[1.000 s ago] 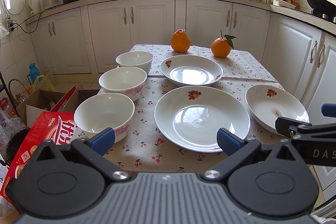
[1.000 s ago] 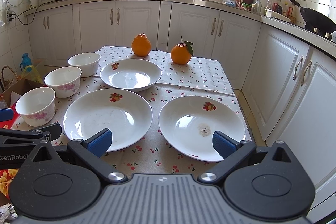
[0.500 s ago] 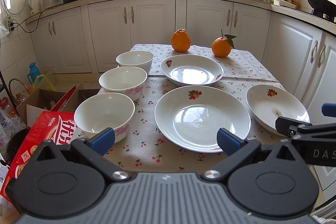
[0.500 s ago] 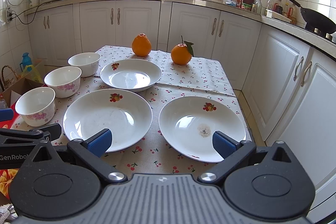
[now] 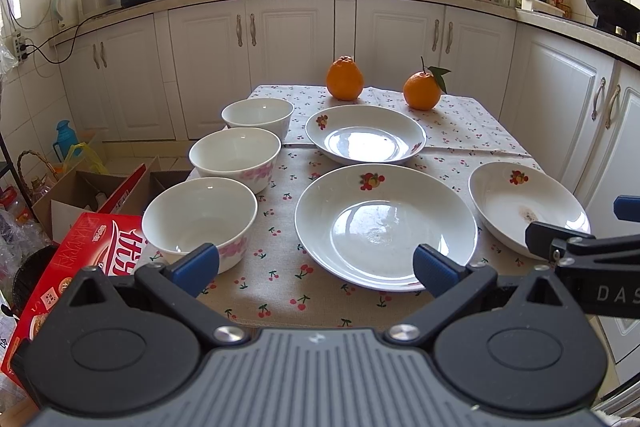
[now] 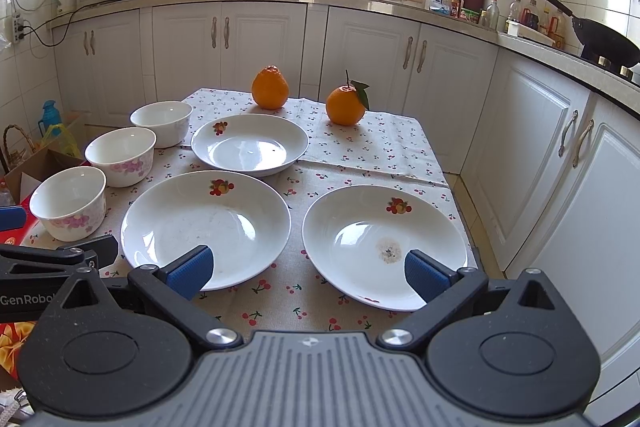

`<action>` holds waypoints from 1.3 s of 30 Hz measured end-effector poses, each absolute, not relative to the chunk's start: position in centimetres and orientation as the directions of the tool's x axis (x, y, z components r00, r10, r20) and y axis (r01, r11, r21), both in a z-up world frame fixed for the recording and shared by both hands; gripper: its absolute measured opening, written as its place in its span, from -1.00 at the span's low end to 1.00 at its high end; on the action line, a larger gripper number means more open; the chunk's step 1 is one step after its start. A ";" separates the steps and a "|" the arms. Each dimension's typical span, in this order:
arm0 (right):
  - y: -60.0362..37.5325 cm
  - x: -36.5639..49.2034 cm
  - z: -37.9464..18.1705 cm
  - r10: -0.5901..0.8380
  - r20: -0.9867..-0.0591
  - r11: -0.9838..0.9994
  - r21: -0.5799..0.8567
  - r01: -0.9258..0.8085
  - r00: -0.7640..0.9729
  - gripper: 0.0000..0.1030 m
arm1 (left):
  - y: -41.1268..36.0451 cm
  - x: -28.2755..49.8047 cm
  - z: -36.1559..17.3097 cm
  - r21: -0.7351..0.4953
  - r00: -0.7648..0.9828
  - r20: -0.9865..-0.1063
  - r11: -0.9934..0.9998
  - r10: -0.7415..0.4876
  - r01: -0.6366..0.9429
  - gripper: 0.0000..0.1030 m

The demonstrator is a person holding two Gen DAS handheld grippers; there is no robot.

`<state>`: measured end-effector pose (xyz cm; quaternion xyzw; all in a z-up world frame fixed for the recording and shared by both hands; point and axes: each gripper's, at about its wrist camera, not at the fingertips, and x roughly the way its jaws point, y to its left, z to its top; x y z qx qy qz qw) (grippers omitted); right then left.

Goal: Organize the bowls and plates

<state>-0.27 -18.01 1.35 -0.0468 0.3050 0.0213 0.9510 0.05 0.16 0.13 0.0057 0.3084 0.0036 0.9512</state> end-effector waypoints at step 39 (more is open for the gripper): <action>-24.8 2.8 0.9 0.029 -0.599 0.991 -0.089 -0.102 0.801 1.00 | 0.1 5.9 1.8 -0.069 0.813 -0.548 0.979 -0.196 0.189 0.99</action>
